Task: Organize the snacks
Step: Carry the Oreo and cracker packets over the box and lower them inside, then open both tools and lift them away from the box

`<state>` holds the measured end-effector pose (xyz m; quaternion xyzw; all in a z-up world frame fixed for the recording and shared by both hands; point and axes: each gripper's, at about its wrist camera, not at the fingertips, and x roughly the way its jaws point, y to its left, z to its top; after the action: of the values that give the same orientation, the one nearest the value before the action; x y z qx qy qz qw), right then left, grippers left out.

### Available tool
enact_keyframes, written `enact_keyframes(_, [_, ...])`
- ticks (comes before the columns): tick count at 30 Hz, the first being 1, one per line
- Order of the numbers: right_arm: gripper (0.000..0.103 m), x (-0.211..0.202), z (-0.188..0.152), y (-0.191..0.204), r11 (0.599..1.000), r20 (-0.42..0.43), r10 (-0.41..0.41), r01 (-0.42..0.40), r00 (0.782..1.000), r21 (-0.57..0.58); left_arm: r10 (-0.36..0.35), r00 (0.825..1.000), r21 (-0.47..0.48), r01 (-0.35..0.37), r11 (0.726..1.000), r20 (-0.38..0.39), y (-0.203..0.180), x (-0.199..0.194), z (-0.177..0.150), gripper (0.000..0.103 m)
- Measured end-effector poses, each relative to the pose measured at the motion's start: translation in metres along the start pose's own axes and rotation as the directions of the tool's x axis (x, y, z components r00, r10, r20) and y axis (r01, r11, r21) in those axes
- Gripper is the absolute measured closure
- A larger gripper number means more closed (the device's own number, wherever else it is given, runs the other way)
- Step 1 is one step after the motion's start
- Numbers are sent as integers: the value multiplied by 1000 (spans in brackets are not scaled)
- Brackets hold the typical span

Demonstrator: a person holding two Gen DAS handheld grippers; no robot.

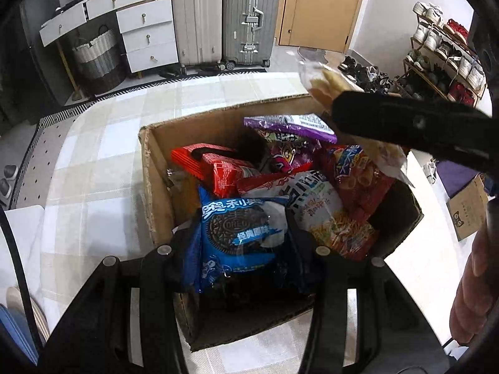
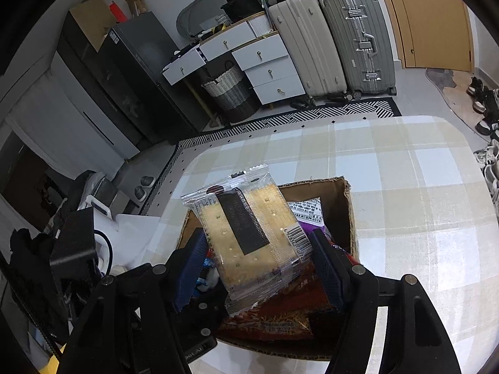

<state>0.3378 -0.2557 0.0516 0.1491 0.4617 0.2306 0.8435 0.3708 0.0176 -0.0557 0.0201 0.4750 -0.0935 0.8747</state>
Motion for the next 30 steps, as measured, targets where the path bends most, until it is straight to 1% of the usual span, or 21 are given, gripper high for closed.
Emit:
enact_keyframes(5, [36, -1, -1, 2, 1000, -5, -22, 22, 1000, -14, -9, 1000, -24, 9, 1000, 2, 4, -5, 1, 59])
enact_keyframes(8, [36, 7, -2, 5, 999, -40, -44, 43, 998, -28, -9, 1000, -26, 9, 1000, 2, 4, -5, 0, 59])
enact_keyframes(11, [36, 14, -4, 8, 997, -47, -63, 61, 997, -47, -11, 1000, -25, 11, 1000, 4, 5, -5, 0, 59])
enact_keyframes(13, [35, 22, -5, 8, 996, -71, -78, 75, 994, -49, -12, 1000, -27, 12, 1000, 5, 6, -5, -1, 59])
enact_keyframes(18, [35, 33, -6, 9, 991, -91, -113, 105, 989, -81, -12, 1000, -24, 13, 1000, 5, 5, -6, 0, 59])
enact_keyframes(22, [36, 44, -13, 11, 986, -115, -138, 126, 984, -112, -14, 1000, -24, 14, 1000, 7, 5, -6, 0, 59])
enact_keyframes(25, [36, 48, -17, 14, 980, -117, -162, 147, 980, -132, -15, 1000, -20, 15, 1000, 9, 3, -6, 0, 59])
enact_keyframes(28, [36, 48, -15, 12, 984, -119, -155, 142, 981, -112, -17, 1000, -16, 17, 1000, 8, 3, -6, 0, 59])
enact_keyframes(30, [36, 48, -15, 13, 982, -118, -161, 147, 980, -121, -18, 1000, -15, 18, 1000, 5, 3, -6, 2, 59])
